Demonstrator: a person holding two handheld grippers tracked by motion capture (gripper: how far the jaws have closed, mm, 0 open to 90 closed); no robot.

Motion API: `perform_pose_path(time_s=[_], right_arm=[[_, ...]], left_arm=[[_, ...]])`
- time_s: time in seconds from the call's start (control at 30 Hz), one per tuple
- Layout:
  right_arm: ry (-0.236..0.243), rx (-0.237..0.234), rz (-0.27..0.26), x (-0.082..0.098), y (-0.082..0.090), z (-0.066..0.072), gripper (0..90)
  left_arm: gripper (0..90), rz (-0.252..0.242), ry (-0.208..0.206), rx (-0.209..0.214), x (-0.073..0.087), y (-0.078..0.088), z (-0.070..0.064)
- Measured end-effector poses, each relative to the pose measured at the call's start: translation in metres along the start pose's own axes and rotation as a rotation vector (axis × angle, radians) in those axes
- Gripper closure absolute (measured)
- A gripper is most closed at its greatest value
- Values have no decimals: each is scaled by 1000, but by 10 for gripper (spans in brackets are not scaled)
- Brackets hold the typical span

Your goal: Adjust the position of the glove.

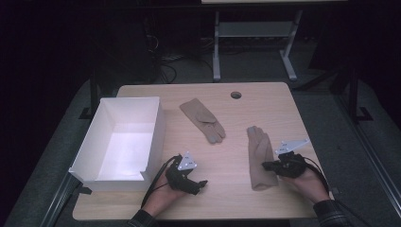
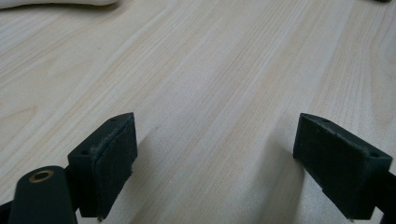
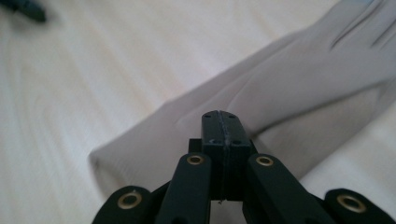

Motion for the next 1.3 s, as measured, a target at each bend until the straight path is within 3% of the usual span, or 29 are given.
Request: perform_pose_path(time_s=[0.13, 0.3, 0.6, 0.87, 1.13, 1.2, 1.3], right_arm=[[-3, 31, -13, -10, -11, -12, 900], [1, 30, 21, -5, -27, -20, 900], [17, -1, 37, -1, -27, -9, 900], [46, -43, 49, 6, -20, 11, 900], [62, -49, 57, 9, -18, 21, 899], [56, -55, 50, 7, -16, 22, 815], [58, -26, 12, 1, -9, 18, 676]], left_arm=[[131, 0, 0, 0, 0, 0, 0], [131, 4, -1, 1, 0, 0, 0], [131, 3, -2, 1, 0, 0, 0], [131, -1, -2, 0, 0, 0, 0], [131, -1, -2, 0, 0, 0, 0], [131, -1, -2, 0, 0, 0, 0], [131, -2, -2, 0, 0, 0, 0]])
Point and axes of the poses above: each handheld gripper's, and its own axes: y roughly backward along the jaws, x roughly out of its underside, z roughly to its left, the point moved 8 cm from there along -y, roughly forward along the jaws, and after that the axes turned 12 degrees about -z, right-handed, at the moved point
